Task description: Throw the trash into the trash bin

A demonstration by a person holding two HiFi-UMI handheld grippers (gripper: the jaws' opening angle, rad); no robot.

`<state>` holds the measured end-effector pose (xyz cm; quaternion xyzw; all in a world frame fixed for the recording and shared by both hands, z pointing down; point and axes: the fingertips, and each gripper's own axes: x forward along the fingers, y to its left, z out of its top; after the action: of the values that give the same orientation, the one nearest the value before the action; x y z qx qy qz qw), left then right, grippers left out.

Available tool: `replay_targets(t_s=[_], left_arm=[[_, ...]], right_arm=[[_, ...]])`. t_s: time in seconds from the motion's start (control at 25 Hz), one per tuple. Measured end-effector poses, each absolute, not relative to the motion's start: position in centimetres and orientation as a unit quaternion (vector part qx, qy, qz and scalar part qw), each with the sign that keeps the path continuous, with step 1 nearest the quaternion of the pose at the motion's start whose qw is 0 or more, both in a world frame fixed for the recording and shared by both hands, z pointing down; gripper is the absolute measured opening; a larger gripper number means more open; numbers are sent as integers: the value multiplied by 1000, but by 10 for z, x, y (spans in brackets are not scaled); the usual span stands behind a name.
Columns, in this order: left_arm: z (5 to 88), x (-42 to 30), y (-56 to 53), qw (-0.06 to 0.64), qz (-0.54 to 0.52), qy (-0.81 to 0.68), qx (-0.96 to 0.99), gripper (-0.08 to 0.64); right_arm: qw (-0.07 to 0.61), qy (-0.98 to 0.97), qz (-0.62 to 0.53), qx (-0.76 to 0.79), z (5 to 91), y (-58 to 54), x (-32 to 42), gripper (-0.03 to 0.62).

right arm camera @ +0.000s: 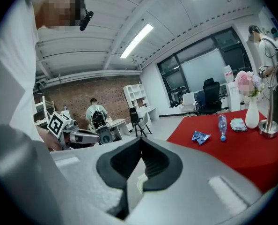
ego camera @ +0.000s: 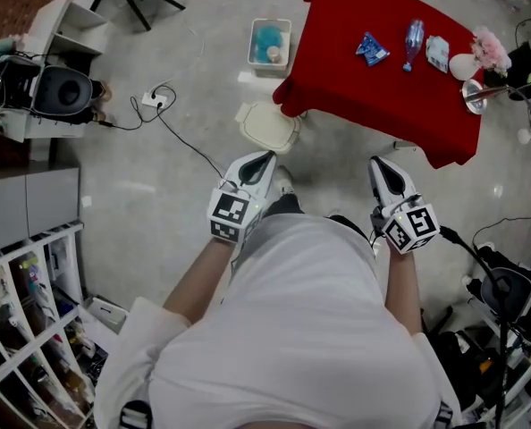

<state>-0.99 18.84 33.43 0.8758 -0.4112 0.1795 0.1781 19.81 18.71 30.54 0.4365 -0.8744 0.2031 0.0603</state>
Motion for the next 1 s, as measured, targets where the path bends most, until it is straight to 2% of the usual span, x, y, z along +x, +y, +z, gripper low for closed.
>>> replay_targets(t_s=[0.36,1.0], left_arm=[[362,-31,166,193,190,-393,879,3],[411,-4,131,227,201,-476,826,3]], right_arm=[[89,-868,225,433,331,173,171,0],[132,-888,239,370,372,111,203,0]])
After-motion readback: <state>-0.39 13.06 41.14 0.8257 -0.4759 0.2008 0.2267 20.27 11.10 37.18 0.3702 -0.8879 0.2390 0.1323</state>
